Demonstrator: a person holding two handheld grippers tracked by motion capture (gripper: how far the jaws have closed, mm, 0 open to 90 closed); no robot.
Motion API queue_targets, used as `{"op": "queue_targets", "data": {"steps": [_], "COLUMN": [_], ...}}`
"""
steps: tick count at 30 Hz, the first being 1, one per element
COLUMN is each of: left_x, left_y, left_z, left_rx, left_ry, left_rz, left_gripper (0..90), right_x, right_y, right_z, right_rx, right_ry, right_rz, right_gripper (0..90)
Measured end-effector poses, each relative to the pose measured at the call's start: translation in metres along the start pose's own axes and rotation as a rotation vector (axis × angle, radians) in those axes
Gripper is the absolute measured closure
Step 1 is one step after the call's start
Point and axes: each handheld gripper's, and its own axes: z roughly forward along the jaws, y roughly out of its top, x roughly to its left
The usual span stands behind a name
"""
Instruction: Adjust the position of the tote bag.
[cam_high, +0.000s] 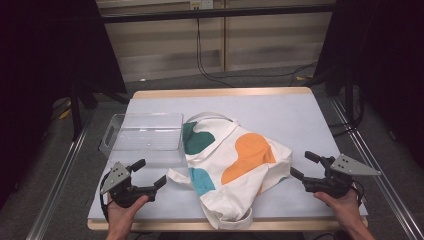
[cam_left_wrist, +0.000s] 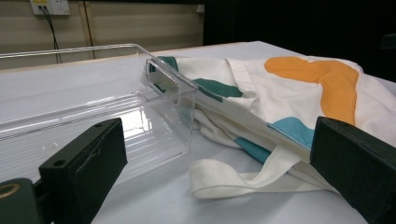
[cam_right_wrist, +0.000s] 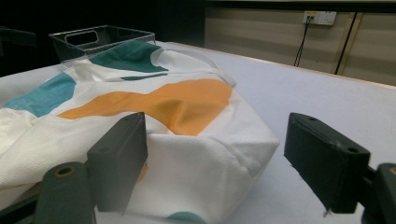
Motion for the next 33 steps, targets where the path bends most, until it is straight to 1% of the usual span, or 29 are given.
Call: {"op": "queue_targets", "data": {"steps": [1, 2, 4, 5, 6, 7, 9, 10, 11, 14, 15, 16, 19, 21, 22, 23, 24, 25, 26, 27, 30, 31, 33], "left_x": [0.0, 0.0, 0.001, 0.001, 0.002, 0.003, 0.004, 0.004, 0.004, 0.003, 0.003, 0.003, 0.002, 0.001, 0.001, 0.0, -0.001, -0.002, -0.002, -0.002, -0.002, -0.002, -0.002], "left_y": [0.0, 0.001, 0.001, 0.001, 0.001, 0.001, 0.001, 0.001, 0.001, 0.001, 0.001, 0.001, 0.002, 0.002, 0.002, 0.002, 0.002, 0.001, 0.001, 0.001, 0.002, 0.002, 0.002], "left_z": [0.001, 0.002, 0.003, 0.003, 0.003, 0.003, 0.003, 0.003, 0.003, 0.002, 0.002, 0.002, 0.001, 0.0, 0.0, 0.0, -0.001, -0.002, -0.002, -0.004, -0.005, -0.004, -0.004], "left_rx": [0.007, 0.011, 0.016, 0.016, 0.019, 0.025, 0.02, 0.02, 0.021, 0.031, 0.034, 0.034, 0.033, 0.036, 0.036, 0.038, 0.046, 0.041, 0.041, 0.039, 0.037, 0.038, 0.038], "left_ry": [-0.005, -0.008, -0.006, -0.006, -0.008, -0.001, -0.012, -0.012, -0.012, -0.009, -0.017, -0.012, -0.022, -0.024, -0.024, -0.034, -0.029, -0.037, -0.037, -0.037, -0.035, -0.035, -0.036], "left_rz": [0.005, 0.001, -0.006, -0.006, -0.001, -0.007, -0.012, -0.012, -0.014, -0.003, -0.002, -0.001, -0.004, 0.009, 0.009, 0.011, 0.014, 0.012, 0.012, 0.023, 0.021, 0.02, 0.017], "left_gripper": [3.8, 3.8, 4.1, 4.1, 4.1, 4.1, 4.4, 4.5, 4.5, 4.6, 4.8, 4.8, 4.9, 4.9, 4.9, 4.9, 4.9, 4.9, 4.9, 4.9, 4.9, 5.0, 5.0], "right_x": [0.0, 0.0, 0.0, 0.0, 0.0, 0.0, 0.001, 0.002, 0.002, 0.004, 0.004, 0.005, 0.007, 0.009, 0.009, 0.009, 0.01, 0.012, 0.012, 0.015, 0.017, 0.018, 0.019], "right_y": [0.0, 0.0, 0.001, 0.001, 0.001, 0.001, 0.002, 0.002, 0.002, 0.004, 0.004, 0.005, 0.006, 0.006, 0.006, 0.007, 0.008, 0.01, 0.01, 0.012, 0.014, 0.016, 0.019], "right_z": [0.001, 0.001, 0.002, 0.002, 0.003, 0.003, 0.005, 0.006, 0.006, 0.008, 0.009, 0.01, 0.011, 0.012, 0.012, 0.012, 0.012, 0.012, 0.012, 0.013, 0.015, 0.018, 0.02], "right_rx": [0.002, 0.007, 0.014, 0.014, 0.023, 0.027, 0.041, 0.045, 0.054, 0.07, 0.072, 0.083, 0.09, 0.097, 0.097, 0.102, 0.109, 0.11, 0.11, 0.116, 0.124, 0.133, 0.144], "right_ry": [0.006, 0.012, 0.019, 0.019, 0.029, 0.033, 0.062, 0.067, 0.085, 0.104, 0.116, 0.124, 0.139, 0.141, 0.141, 0.145, 0.146, 0.159, 0.159, 0.167, 0.175, 0.196, 0.219], "right_rz": [-0.001, -0.002, 0.004, 0.004, 0.001, 0.002, -0.001, -0.003, -0.004, -0.007, -0.006, -0.005, -0.003, -0.004, -0.004, -0.009, -0.003, 0.005, 0.005, 0.007, 0.012, 0.018, 0.022], "right_gripper": [22.3, 25.1, 26.0, 26.0, 27.2, 27.7, 29.9, 30.9, 31.4, 33.0, 33.9, 33.9, 33.9, 33.6, 33.6, 32.0, 31.7, 31.7, 31.7, 31.8, 32.1, 33.1, 34.4]}}
